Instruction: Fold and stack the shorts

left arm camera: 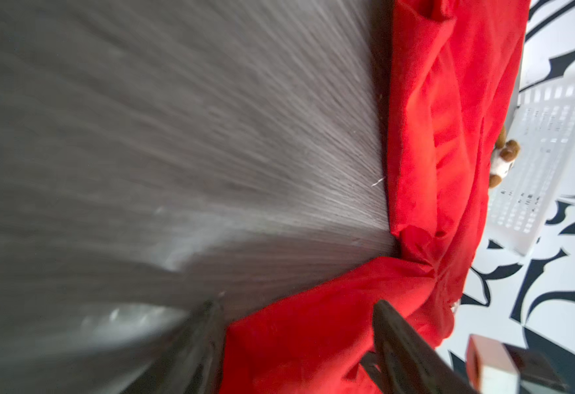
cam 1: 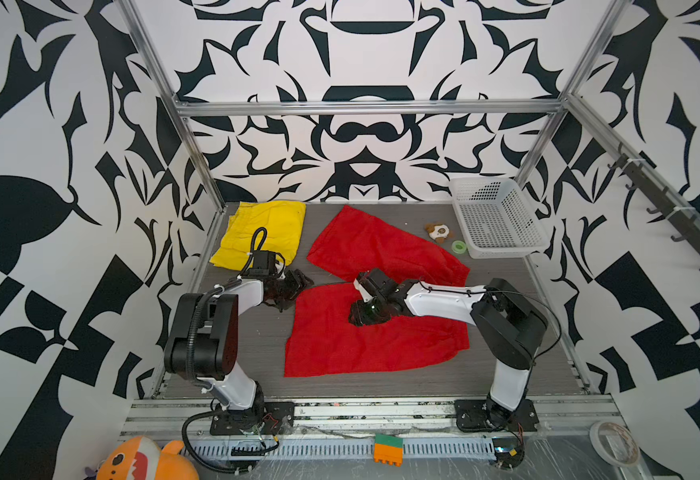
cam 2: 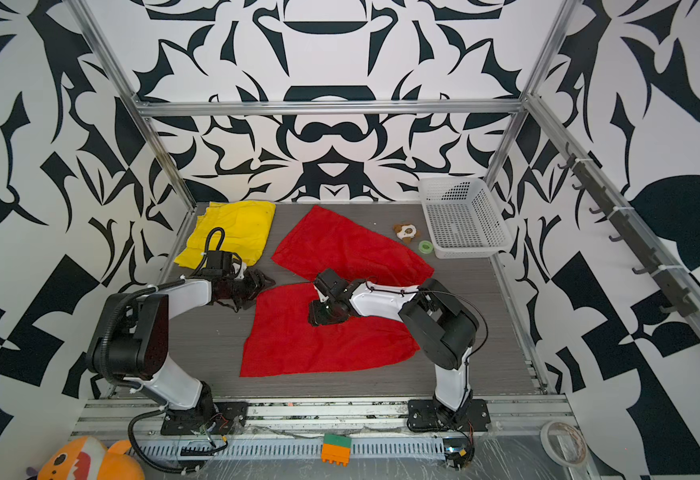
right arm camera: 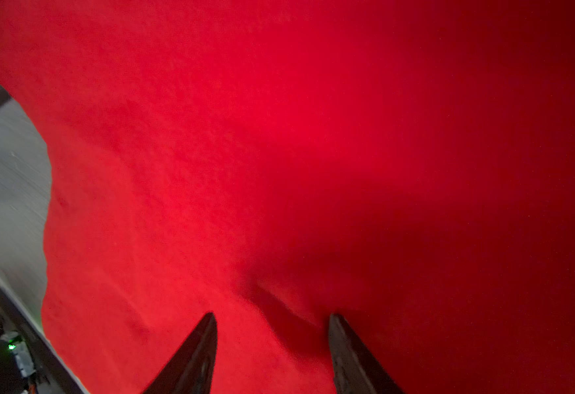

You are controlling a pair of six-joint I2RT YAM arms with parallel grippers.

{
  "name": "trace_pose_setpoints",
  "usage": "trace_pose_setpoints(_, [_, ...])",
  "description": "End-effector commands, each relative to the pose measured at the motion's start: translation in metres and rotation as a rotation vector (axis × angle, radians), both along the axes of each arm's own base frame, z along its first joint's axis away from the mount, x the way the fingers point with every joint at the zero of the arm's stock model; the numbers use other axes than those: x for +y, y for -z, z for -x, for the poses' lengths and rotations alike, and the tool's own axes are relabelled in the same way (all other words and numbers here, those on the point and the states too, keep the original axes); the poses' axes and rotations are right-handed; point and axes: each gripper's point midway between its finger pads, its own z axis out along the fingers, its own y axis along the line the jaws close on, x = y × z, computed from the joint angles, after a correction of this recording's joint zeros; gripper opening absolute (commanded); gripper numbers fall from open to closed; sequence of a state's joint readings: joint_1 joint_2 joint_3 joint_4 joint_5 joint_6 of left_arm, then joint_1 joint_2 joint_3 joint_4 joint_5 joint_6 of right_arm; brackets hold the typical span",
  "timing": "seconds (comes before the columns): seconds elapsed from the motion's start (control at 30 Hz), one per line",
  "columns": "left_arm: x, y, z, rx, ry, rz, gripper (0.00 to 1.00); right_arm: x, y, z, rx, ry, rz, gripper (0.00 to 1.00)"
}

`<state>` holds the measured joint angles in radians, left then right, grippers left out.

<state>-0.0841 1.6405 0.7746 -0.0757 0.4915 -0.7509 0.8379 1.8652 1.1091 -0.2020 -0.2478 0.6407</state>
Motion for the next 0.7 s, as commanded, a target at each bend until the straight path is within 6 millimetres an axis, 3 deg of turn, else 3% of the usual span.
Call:
trace_pose_setpoints(0.0, [-0.017, -0.014, 0.000, -0.049, 0.032, 0.113, 0.52, -0.007, 0.020, -0.001, 0.045, 0.039, 0.038, 0.57])
trace_pose_setpoints(0.17, [-0.034, -0.071, -0.003, -0.233, 0.124, 0.189, 0.17, -0.015, 0.032, -0.002, 0.063, 0.064, 0.066, 0.57])
trace_pose_setpoints(0.3, [-0.034, -0.112, -0.003, -0.373, 0.198, 0.134, 0.07, -0.015, 0.036, -0.002, 0.068, 0.066, 0.070, 0.57])
trace_pose_setpoints(0.37, [-0.020, -0.121, -0.004, -0.410, 0.179, 0.011, 0.06, -0.016, 0.038, -0.003, 0.068, 0.069, 0.073, 0.57])
trace_pose_setpoints(0.43, [0.002, -0.117, -0.005, -0.389, 0.125, -0.136, 0.07, -0.016, 0.039, -0.003, 0.067, 0.072, 0.075, 0.57])
trace_pose_setpoints(0.47, [0.016, -0.111, -0.005, -0.364, 0.094, -0.222, 0.13, -0.015, 0.038, -0.004, 0.065, 0.072, 0.071, 0.57])
trace_pose_setpoints(0.53, [0.040, -0.095, -0.002, -0.304, 0.055, -0.363, 0.36, -0.012, 0.034, -0.005, 0.060, 0.068, 0.057, 0.57])
trace_pose_setpoints(0.57, [0.051, -0.088, 0.001, -0.270, 0.041, -0.418, 0.39, -0.009, 0.031, -0.006, 0.055, 0.063, 0.042, 0.57])
trace_pose_setpoints(0.67, [0.060, -0.077, 0.010, -0.200, 0.022, -0.442, 0.45, -0.001, 0.011, -0.010, 0.029, 0.046, -0.004, 0.58])
